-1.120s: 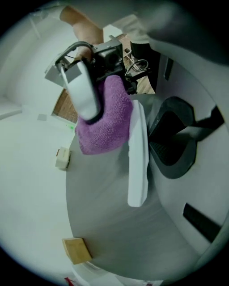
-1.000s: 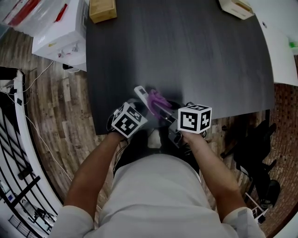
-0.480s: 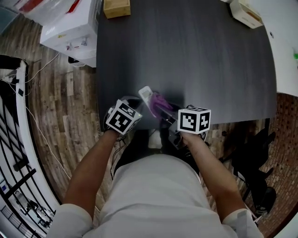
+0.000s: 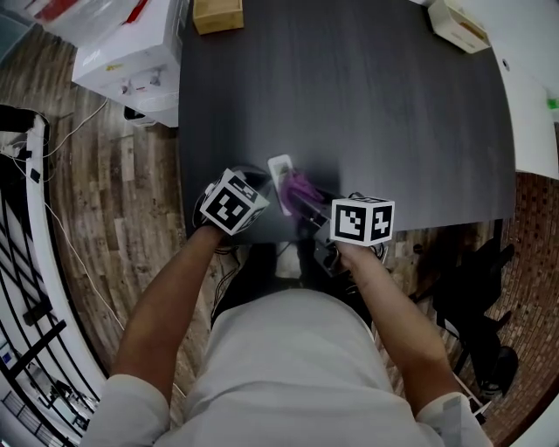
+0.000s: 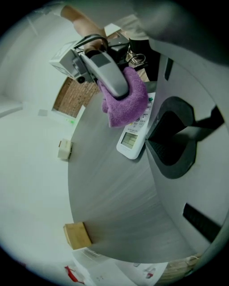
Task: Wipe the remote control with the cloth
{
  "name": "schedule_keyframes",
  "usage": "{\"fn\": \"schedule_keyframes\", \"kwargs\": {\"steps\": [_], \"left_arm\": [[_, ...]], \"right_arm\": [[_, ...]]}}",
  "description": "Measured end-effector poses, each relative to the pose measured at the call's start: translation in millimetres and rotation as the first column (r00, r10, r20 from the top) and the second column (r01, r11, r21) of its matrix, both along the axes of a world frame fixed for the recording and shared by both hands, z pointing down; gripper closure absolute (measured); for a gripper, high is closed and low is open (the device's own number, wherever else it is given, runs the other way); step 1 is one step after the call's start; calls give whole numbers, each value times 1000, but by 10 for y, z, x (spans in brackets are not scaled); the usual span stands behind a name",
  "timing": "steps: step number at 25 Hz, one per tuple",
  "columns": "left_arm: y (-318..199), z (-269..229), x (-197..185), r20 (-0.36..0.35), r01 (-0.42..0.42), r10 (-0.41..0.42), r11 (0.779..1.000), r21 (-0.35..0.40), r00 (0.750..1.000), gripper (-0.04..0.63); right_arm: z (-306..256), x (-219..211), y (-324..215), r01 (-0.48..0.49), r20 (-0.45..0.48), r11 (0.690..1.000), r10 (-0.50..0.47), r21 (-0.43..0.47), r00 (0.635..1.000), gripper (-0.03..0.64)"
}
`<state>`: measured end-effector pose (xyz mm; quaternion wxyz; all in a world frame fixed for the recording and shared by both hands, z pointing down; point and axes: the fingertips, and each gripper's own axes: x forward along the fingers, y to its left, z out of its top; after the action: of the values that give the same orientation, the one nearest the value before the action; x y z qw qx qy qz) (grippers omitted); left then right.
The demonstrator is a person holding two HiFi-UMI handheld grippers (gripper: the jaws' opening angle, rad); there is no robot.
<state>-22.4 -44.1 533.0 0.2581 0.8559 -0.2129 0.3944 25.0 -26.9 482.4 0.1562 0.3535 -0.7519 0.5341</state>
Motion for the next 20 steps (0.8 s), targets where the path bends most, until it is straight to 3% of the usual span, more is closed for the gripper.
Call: {"fn": "schedule_keyframes", "kwargs": {"steps": [7, 15, 20], "left_arm": [[-156, -5, 18, 30, -47, 47, 999, 5, 998, 591], [-209, -21, 99, 31, -41, 40, 999, 29, 999, 591], [-241, -51, 42, 7, 11, -11, 999, 34, 1000, 591]], "right_arm": [[-1, -12, -32, -29, -24, 1000, 30, 11, 999, 486], [-4, 19, -31, -34, -46, 999, 35, 22, 998, 486], [-94, 4, -126, 16, -54, 998, -13, 54, 998, 486]]}}
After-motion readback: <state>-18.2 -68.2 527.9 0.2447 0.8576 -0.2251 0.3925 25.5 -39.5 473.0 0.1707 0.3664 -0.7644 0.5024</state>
